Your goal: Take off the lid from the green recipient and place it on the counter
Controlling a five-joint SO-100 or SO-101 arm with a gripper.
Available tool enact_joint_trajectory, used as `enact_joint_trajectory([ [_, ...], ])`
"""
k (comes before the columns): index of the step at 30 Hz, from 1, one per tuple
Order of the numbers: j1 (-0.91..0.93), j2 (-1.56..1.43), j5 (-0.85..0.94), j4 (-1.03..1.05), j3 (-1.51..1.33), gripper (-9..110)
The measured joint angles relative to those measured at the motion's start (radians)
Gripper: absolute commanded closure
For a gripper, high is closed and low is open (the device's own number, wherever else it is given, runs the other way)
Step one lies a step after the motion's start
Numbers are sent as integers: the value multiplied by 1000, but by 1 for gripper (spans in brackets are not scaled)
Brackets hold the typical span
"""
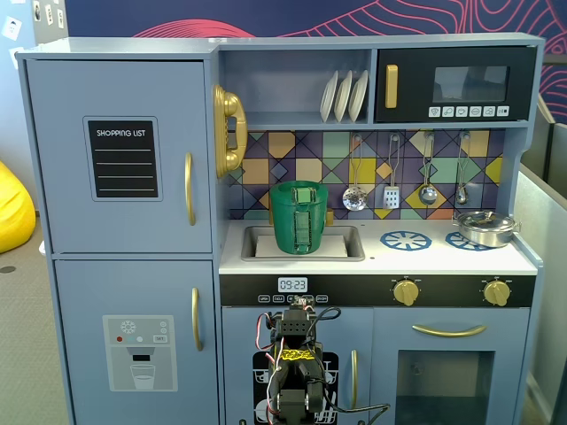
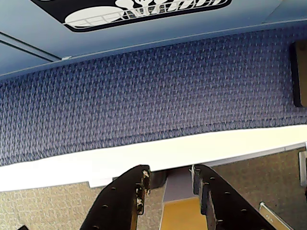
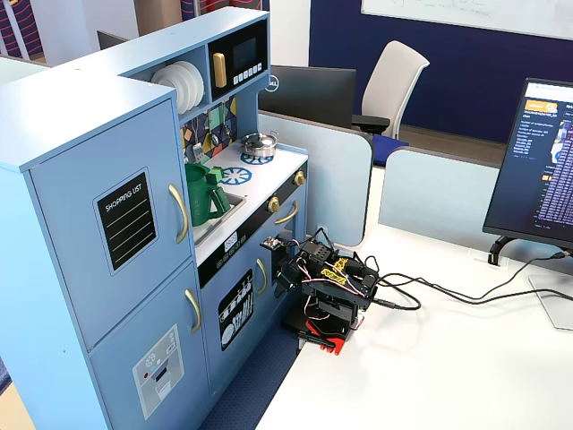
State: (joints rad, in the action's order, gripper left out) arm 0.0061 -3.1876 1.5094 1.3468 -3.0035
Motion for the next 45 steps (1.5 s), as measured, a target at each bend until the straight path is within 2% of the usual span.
enact_joint_trajectory([
  [22, 84, 3, -8, -26, 41, 101],
  [30, 91, 170, 89, -239, 442, 101],
  [38, 77, 316, 218, -653, 712, 101],
  [39, 71, 328, 238, -684, 732, 101],
  [42, 57, 370, 252, -782, 778, 82],
  [45, 61, 399, 233, -876, 795, 72],
])
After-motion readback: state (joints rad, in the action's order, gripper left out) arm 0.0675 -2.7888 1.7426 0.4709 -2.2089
